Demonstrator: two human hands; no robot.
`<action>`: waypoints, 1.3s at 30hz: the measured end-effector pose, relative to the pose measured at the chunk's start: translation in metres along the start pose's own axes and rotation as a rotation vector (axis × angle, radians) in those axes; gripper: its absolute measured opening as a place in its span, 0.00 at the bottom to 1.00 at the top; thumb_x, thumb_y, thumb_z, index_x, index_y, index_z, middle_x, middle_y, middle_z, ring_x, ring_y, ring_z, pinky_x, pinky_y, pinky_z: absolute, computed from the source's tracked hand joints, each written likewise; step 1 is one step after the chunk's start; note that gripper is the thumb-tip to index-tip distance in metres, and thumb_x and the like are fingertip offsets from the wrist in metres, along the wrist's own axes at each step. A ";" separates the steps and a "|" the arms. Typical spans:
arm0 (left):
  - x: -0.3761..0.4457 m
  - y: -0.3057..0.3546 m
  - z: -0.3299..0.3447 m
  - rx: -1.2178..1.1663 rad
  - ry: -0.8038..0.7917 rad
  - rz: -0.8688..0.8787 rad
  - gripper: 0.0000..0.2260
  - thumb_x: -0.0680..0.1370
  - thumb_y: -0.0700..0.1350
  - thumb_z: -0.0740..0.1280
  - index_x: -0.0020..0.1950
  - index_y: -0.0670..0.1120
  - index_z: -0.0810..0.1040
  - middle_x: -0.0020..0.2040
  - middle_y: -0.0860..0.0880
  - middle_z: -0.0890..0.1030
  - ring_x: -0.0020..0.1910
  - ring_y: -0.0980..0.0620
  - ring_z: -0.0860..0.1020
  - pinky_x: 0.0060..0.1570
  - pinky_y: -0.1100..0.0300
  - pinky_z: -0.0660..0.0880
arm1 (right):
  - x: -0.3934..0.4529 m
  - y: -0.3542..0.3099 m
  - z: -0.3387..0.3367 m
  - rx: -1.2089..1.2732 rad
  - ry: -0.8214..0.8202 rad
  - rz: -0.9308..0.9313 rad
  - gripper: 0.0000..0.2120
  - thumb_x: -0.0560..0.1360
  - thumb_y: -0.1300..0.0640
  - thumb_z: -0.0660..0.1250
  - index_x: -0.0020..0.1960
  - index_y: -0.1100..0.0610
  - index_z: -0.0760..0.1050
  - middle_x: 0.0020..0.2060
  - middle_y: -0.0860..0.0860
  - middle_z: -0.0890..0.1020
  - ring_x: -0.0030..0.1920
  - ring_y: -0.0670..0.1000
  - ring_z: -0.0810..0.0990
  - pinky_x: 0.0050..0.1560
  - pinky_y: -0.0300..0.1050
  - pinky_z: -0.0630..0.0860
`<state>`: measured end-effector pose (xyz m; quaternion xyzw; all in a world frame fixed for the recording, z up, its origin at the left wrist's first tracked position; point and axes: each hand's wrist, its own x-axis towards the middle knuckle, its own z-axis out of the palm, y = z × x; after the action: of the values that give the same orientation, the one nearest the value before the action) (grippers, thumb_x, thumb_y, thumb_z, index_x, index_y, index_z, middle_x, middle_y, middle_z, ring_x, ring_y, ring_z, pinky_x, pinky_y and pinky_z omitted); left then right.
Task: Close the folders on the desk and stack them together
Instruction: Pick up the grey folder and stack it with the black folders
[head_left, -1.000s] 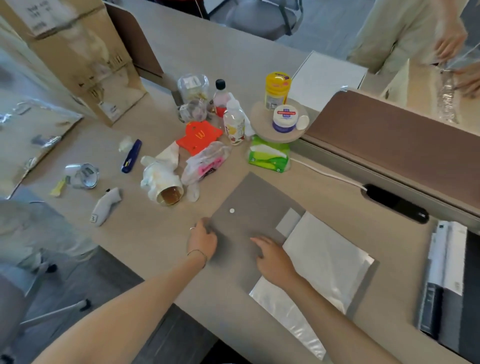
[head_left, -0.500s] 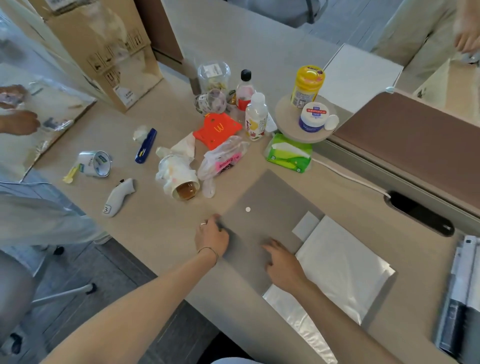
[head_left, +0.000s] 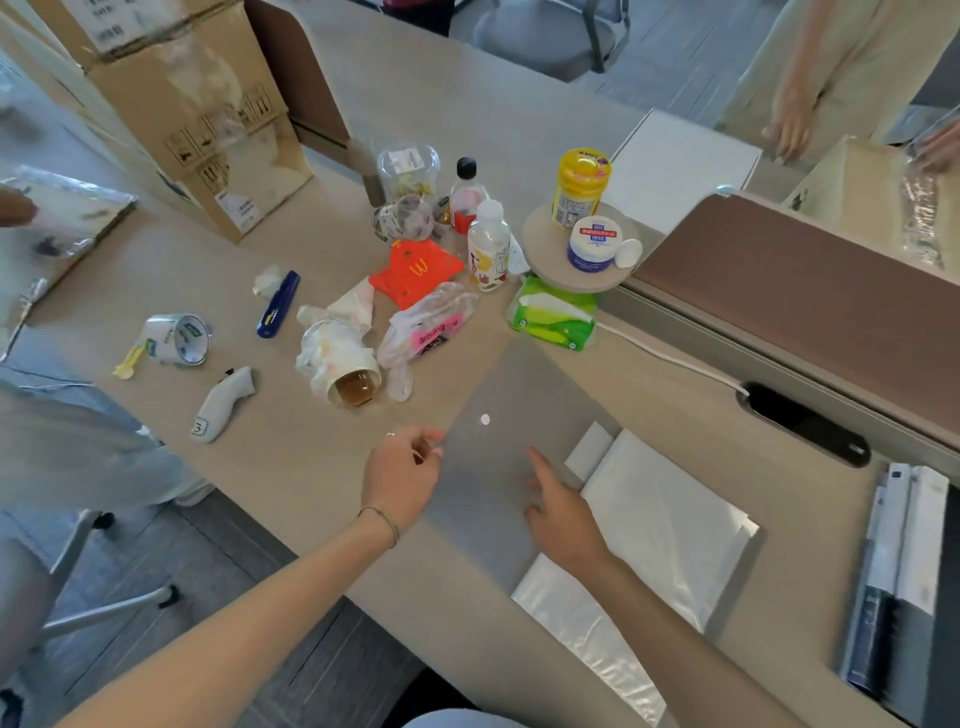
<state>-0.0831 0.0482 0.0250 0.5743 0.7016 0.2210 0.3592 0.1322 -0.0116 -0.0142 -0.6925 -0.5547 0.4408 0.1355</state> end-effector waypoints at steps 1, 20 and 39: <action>-0.008 0.006 -0.004 -0.021 0.005 0.028 0.08 0.75 0.40 0.70 0.49 0.51 0.85 0.35 0.51 0.79 0.36 0.53 0.75 0.40 0.59 0.70 | -0.002 -0.004 -0.005 0.019 0.049 -0.030 0.37 0.75 0.63 0.60 0.79 0.43 0.52 0.60 0.52 0.81 0.60 0.55 0.80 0.59 0.52 0.76; -0.121 0.084 0.055 -0.180 -0.370 0.261 0.09 0.80 0.46 0.66 0.53 0.54 0.85 0.45 0.55 0.86 0.45 0.56 0.83 0.47 0.61 0.79 | -0.113 0.024 -0.097 -0.180 0.495 -0.447 0.13 0.80 0.60 0.58 0.58 0.52 0.80 0.51 0.47 0.84 0.49 0.50 0.82 0.46 0.49 0.79; -0.066 0.042 0.194 0.107 -0.493 -0.166 0.14 0.74 0.42 0.66 0.56 0.56 0.78 0.48 0.50 0.84 0.49 0.47 0.82 0.52 0.57 0.77 | -0.174 0.168 -0.073 0.796 0.717 0.434 0.35 0.74 0.69 0.62 0.76 0.44 0.62 0.61 0.49 0.76 0.43 0.49 0.81 0.49 0.46 0.78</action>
<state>0.0965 -0.0249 -0.0528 0.5696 0.6484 0.0067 0.5051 0.2975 -0.2026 -0.0057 -0.7923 -0.1109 0.3710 0.4715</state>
